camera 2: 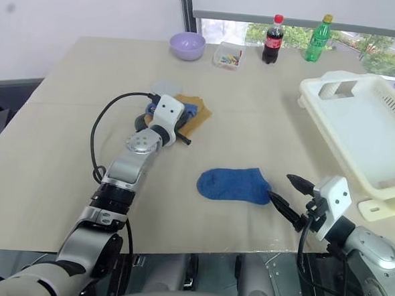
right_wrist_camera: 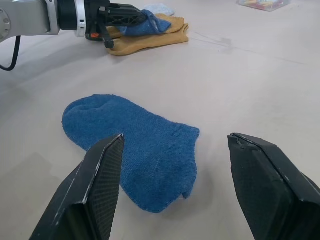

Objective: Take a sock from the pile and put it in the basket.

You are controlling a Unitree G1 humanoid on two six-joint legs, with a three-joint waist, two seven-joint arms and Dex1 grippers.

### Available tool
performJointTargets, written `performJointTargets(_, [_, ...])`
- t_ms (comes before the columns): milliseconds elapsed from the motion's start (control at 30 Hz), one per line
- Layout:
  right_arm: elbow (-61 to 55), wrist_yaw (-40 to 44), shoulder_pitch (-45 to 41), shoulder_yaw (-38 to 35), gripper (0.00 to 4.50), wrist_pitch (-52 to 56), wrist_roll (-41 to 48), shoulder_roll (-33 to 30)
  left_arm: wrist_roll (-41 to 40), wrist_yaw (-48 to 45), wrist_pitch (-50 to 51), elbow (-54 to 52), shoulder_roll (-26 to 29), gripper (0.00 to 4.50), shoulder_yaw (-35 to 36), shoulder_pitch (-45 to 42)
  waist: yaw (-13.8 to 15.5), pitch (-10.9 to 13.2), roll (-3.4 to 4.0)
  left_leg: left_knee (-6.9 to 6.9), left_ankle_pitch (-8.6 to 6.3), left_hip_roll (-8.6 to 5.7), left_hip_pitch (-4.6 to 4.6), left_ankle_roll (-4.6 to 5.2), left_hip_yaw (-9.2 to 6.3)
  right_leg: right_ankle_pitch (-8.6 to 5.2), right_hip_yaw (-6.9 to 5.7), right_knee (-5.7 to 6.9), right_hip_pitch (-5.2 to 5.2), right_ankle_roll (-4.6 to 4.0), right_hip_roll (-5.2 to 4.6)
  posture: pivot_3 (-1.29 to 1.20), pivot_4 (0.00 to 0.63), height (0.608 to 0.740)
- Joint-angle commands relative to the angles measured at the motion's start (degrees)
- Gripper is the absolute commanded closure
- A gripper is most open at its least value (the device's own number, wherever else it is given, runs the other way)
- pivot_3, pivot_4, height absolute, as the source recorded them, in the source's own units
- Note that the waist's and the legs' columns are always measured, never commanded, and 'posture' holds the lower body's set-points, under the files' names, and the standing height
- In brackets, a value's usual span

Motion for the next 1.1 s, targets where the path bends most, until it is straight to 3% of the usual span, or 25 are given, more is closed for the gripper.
performJointTargets(33, [-0.9,-0.2,0.1,-1.4,1.11,-1.4,0.1,0.2,0.0,-0.9,1.1,-3.9,0.2,4.40,-0.6,-0.2,0.0,0.0,0.00,0.00,0.00,0.00,0.00,0.00,0.00,0.00,0.00,0.00,0.00,0.00,0.00,0.00,0.150,0.740])
performJointTargets(167, [-0.8,-0.3,-0.1,-1.4,1.11,-1.4,0.0,0.3,-0.3,-2.5,3.4,-5.9,-0.3,4.40,-1.4,-0.5,0.0,0.0,0.00,0.00,0.00,0.00,0.00,0.00,0.00,0.00,0.00,0.00,0.00,0.00,0.00,0.00,0.150,0.740])
performJointTargets(267, [-0.6,-0.6,-0.3,-1.7,1.11,-1.6,-0.3,0.4,-2.7,-10.3,8.6,-10.5,0.0,4.40,-6.1,0.5,0.0,0.0,0.00,0.00,0.00,0.00,0.00,0.00,0.00,-0.02,0.00,0.00,0.00,-0.03,0.00,0.00,0.150,0.740])
performJointTargets(433, [0.0,-2.0,-0.7,-1.4,1.11,-1.8,-1.6,0.7,-5.7,-15.1,14.1,-13.8,-2.4,4.40,-9.8,1.7,0.0,0.0,0.00,0.00,0.00,-0.03,-0.01,0.00,0.02,-0.10,0.04,0.00,0.00,-0.16,-0.03,0.00,0.150,0.740])
performJointTargets(600, [0.6,-3.8,-1.7,-1.5,1.11,-1.6,-2.5,1.2,-8.2,-14.3,17.6,-13.0,-10.2,4.40,-11.6,0.4,0.0,0.0,0.00,0.05,0.00,-0.03,0.00,0.00,-0.01,-0.23,0.02,0.03,0.00,-0.02,-0.01,0.00,0.150,0.740])
performJointTargets(800, [2.9,-6.6,-3.2,-2.6,1.11,-0.6,-5.4,0.6,-10.7,-9.3,19.1,-4.9,-22.1,4.40,-9.9,-3.8,0.1,0.0,-0.02,0.11,0.00,-0.08,-0.04,0.00,-0.02,-0.24,0.06,0.02,0.00,0.00,-0.02,0.00,0.150,0.740])
performJointTargets(933, [2.7,-8.0,-3.2,-2.8,1.11,0.5,-5.7,0.8,-10.2,-7.1,14.1,0.4,-24.9,4.40,-9.8,-5.6,-0.5,0.0,0.01,0.05,-0.01,-0.06,0.00,0.01,-0.03,-0.25,0.13,0.02,-0.01,0.00,0.06,0.00,0.150,0.740])
performJointTargets(1000, [2.4,-8.8,-3.0,-3.0,1.11,1.2,-5.7,0.9,-11.4,-6.5,13.4,1.8,-25.9,3.88,-8.9,-5.9,-0.4,0.0,0.01,0.04,0.00,-0.05,-0.01,0.01,-0.06,-0.25,0.06,0.04,-0.01,0.00,0.08,0.00,0.150,0.740])
performJointTargets(1100, [1.9,-10.0,-2.7,-3.5,1.11,2.8,-5.2,1.0,-12.0,-7.0,13.1,1.9,-25.6,2.74,-9.0,-6.2,-0.1,0.0,0.01,0.05,0.00,-0.06,-0.02,0.01,-0.07,-0.25,0.08,0.04,-0.01,0.00,0.06,0.00,0.150,0.740])
